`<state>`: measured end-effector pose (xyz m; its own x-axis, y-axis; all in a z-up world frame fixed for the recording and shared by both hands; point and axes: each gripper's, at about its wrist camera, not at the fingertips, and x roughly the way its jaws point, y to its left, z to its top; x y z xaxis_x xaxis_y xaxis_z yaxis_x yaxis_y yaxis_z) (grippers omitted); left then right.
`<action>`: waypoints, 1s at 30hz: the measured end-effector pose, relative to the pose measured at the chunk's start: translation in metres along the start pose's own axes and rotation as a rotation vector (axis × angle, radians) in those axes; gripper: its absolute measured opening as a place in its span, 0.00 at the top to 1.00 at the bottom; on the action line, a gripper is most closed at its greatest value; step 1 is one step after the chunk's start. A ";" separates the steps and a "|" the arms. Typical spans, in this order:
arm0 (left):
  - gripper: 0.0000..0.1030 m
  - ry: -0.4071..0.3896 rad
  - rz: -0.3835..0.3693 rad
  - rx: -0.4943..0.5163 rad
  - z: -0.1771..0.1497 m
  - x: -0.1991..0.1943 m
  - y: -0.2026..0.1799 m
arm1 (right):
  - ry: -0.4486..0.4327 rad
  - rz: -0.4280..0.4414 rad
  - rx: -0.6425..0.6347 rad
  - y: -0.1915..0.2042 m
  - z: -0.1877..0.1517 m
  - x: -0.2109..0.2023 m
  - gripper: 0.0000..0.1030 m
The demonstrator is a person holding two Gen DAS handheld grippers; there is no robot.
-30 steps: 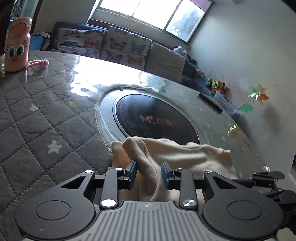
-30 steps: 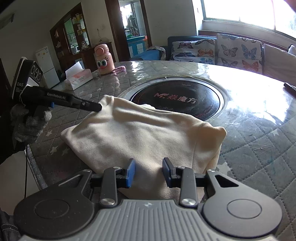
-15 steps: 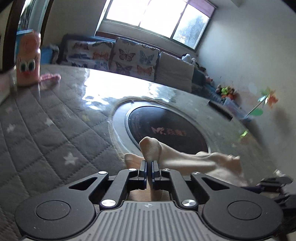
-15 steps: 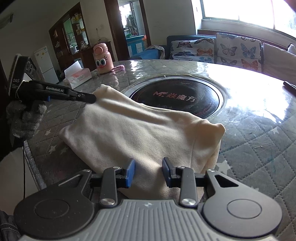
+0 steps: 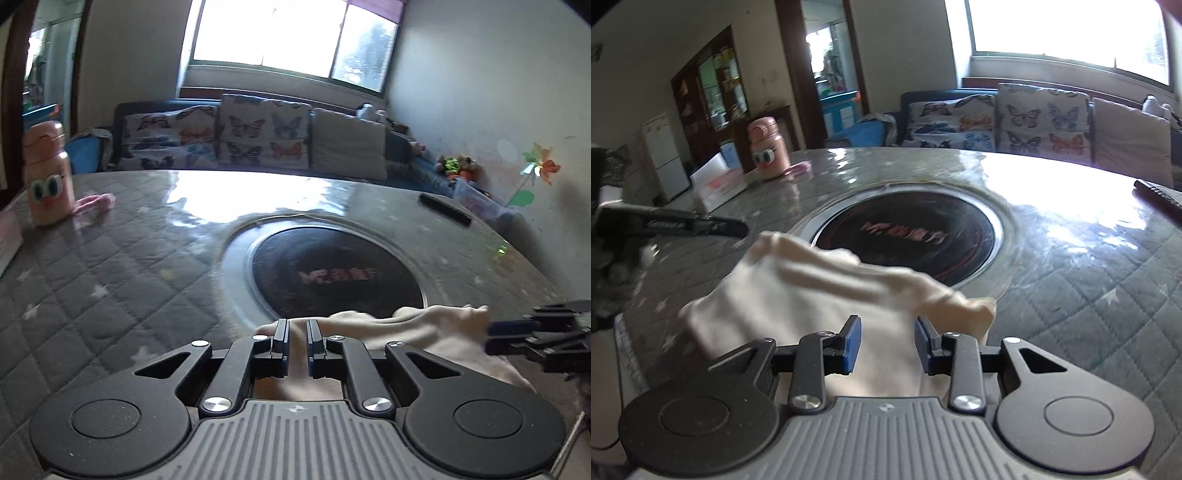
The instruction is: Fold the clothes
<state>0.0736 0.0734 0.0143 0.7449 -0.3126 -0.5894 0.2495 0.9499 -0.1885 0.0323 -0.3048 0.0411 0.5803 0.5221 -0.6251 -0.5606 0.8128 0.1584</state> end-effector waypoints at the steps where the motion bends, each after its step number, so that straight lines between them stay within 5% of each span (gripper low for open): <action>1: 0.90 0.009 -0.009 0.010 0.001 0.006 -0.003 | -0.004 -0.003 0.011 -0.002 0.003 0.004 0.69; 9: 0.92 0.093 0.028 0.003 -0.001 0.046 0.007 | 0.010 -0.066 0.088 -0.025 0.007 0.031 0.84; 19: 0.91 0.078 -0.114 0.071 0.011 0.053 -0.034 | 0.013 -0.016 0.000 -0.001 0.028 0.049 0.83; 25: 0.91 0.112 -0.063 0.057 0.004 0.082 -0.032 | 0.049 -0.042 -0.043 0.009 0.034 0.087 0.83; 30: 0.91 0.077 -0.079 0.045 0.008 0.063 -0.027 | 0.013 -0.035 -0.051 0.016 0.037 0.077 0.82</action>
<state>0.1189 0.0281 -0.0113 0.6722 -0.3838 -0.6332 0.3346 0.9203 -0.2026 0.0892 -0.2421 0.0237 0.5922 0.4900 -0.6397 -0.5698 0.8160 0.0975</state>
